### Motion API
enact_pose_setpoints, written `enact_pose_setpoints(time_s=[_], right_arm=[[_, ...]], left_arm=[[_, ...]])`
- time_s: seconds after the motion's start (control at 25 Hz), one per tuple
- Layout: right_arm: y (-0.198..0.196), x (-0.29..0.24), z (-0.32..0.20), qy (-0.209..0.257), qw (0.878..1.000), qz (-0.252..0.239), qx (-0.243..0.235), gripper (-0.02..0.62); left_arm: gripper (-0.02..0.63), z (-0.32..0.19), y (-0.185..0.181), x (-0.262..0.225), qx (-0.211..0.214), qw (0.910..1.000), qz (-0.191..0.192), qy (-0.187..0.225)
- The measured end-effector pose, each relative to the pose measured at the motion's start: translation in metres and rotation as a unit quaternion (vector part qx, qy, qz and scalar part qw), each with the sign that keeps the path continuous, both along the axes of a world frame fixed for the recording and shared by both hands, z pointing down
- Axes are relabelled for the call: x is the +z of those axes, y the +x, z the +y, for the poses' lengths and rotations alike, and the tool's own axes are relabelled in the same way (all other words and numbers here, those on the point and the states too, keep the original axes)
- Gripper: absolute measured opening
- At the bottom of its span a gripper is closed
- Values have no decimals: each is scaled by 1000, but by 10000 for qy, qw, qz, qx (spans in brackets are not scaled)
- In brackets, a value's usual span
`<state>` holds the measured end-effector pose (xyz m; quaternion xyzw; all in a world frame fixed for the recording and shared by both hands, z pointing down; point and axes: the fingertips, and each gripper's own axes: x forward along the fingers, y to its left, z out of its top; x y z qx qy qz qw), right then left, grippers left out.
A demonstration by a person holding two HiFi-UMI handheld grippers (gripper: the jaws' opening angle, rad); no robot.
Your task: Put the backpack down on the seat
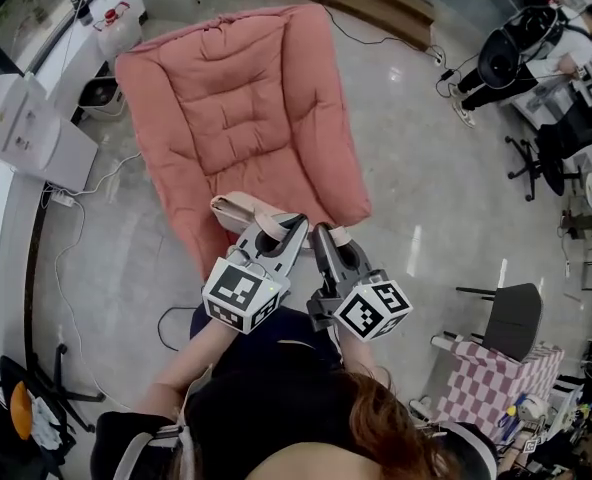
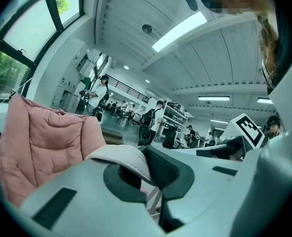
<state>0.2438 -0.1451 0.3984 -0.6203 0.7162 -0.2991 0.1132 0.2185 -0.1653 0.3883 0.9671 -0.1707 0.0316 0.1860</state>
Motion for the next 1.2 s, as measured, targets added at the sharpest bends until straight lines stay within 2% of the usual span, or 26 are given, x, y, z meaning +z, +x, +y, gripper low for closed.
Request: enact_pose_setpoints(time_s=[0.2, 0.48, 0.92, 1.2], right_arm=[[2, 0, -39, -26, 9999, -138, -77, 48], [2, 1, -76, -104, 9989, -176, -431, 48], [7, 9, -110, -318, 9927, -272, -1132, 48], [27, 19, -120, -393, 9842, -365, -1688, 48]], left_arm=[[18, -37, 0, 1, -119, 9999, 64, -67], [18, -71, -1, 1, -347, 9993, 61, -103], [18, -101, 2, 9, -1086, 9938, 24, -241], [18, -109, 22, 15, -1583, 9869, -43, -312]])
